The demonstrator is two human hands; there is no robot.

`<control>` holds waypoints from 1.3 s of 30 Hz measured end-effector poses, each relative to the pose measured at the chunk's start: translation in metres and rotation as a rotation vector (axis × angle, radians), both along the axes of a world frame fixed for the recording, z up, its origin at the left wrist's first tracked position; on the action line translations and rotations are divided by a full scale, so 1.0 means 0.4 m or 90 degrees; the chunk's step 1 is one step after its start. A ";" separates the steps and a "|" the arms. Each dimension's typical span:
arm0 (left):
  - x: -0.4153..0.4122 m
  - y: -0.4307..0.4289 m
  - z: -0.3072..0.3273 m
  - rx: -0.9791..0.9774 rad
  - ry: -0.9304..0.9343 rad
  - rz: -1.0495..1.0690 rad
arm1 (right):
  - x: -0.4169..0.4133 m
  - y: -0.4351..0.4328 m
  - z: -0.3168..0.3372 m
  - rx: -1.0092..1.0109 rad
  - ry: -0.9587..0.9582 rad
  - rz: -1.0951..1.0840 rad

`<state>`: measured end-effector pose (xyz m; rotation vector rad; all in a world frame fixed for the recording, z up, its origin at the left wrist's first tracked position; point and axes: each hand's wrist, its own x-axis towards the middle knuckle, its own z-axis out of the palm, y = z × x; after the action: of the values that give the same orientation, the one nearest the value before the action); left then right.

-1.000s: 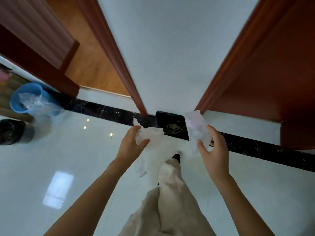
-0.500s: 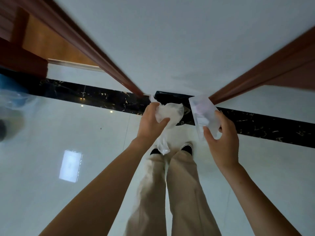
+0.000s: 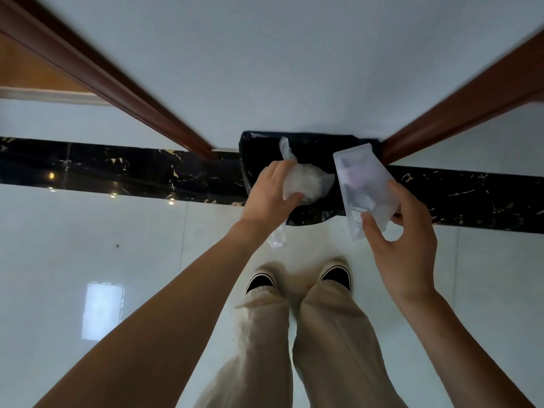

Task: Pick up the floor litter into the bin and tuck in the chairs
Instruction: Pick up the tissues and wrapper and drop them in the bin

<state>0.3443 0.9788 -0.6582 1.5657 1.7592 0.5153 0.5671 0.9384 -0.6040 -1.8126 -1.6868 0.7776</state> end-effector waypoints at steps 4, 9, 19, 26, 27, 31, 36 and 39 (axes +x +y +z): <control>-0.003 0.003 -0.041 0.000 -0.015 -0.002 | 0.009 -0.013 -0.028 0.013 -0.011 0.002; -0.025 -0.006 0.016 0.030 -0.030 0.045 | -0.002 0.004 0.005 -0.007 -0.004 0.010; -0.133 -0.028 0.059 0.037 0.030 0.120 | -0.092 0.149 0.011 -0.004 0.001 0.271; -0.163 -0.026 -0.036 0.036 0.052 0.128 | -0.120 0.240 -0.120 -0.051 -0.049 0.402; -0.163 -0.028 -0.046 0.040 0.053 0.126 | -0.121 0.243 -0.136 -0.065 -0.052 0.408; -0.168 -0.032 -0.066 0.047 0.069 0.115 | -0.125 0.239 -0.160 -0.106 -0.055 0.395; -0.179 -0.024 0.013 0.049 0.098 0.062 | -0.136 0.235 -0.072 -0.067 -0.072 0.363; -0.182 -0.015 0.123 0.074 0.110 0.029 | -0.132 0.227 0.036 -0.039 -0.099 0.352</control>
<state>0.2714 0.9730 -0.6091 1.6974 1.9289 0.5256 0.5143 1.0291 -0.5894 -1.4797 -2.3351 0.9324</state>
